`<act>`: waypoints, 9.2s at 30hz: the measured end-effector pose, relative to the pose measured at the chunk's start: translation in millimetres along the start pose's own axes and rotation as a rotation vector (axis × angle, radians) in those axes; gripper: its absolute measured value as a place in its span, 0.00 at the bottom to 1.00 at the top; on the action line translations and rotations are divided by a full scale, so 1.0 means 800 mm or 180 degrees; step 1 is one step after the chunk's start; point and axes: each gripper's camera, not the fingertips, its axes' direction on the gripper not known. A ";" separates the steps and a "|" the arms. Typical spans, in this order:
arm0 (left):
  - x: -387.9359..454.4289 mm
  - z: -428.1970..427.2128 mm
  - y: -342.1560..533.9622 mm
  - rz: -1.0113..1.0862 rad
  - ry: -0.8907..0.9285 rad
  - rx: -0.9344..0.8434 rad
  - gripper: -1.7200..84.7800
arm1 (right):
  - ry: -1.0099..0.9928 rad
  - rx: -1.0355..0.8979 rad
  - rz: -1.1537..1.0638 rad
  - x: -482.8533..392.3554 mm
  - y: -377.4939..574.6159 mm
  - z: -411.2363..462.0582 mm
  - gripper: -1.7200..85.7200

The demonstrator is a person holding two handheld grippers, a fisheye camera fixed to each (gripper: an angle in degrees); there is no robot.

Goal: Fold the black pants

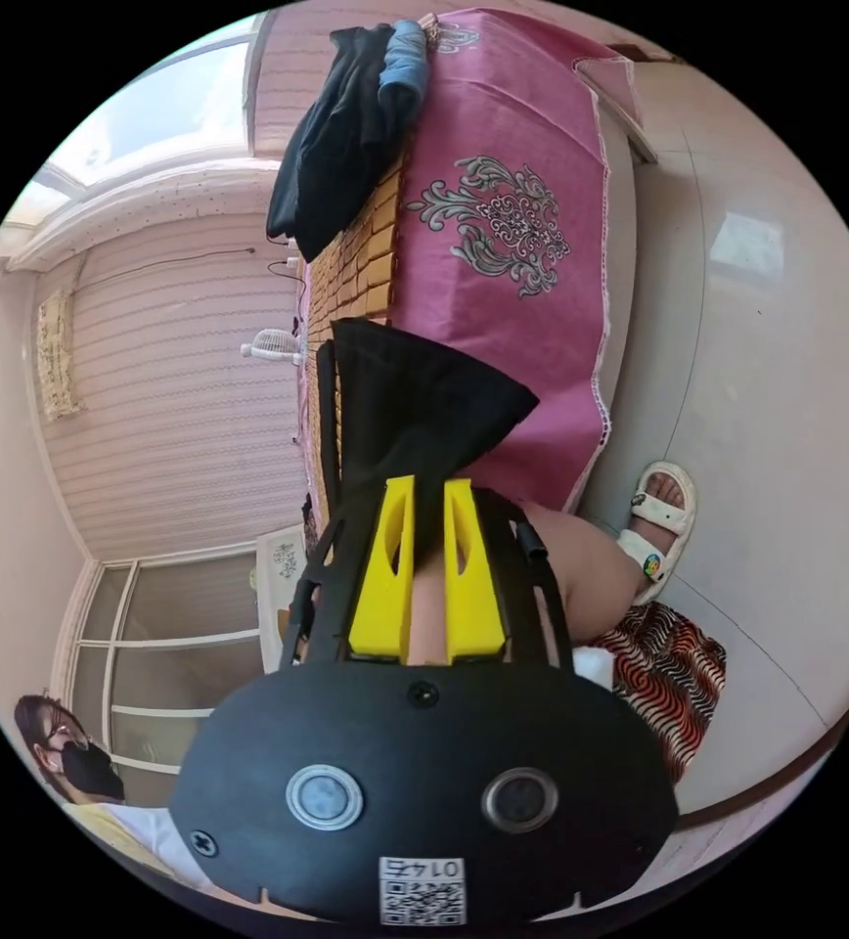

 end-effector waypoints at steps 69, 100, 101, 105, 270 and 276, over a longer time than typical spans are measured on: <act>0.223 0.052 -0.158 0.0667 0.0179 0.0555 0.12 | 0.1522 0.0055 -0.2692 -0.534 -0.037 0.350 0.14; 0.337 0.181 -0.074 0.1643 -0.0742 -0.0705 0.09 | 0.1920 0.0099 -0.1894 -0.257 0.043 0.110 0.05; 0.351 0.175 -0.060 0.1781 -0.0590 -0.0628 0.09 | 0.1950 0.0131 -0.1918 -0.257 0.046 0.105 0.06; 0.405 0.182 -0.013 0.2280 -0.0305 -0.0773 0.10 | 0.1972 0.0125 -0.2067 -0.262 0.048 0.118 0.11; 0.500 0.270 0.170 0.2947 -0.0931 -0.1638 0.01 | 0.2834 0.0334 -0.2566 -0.291 0.085 0.325 0.18; 0.487 0.293 0.156 0.2768 -0.1324 -0.1739 0.01 | 0.2931 0.0420 -0.2294 -0.238 0.047 0.275 0.17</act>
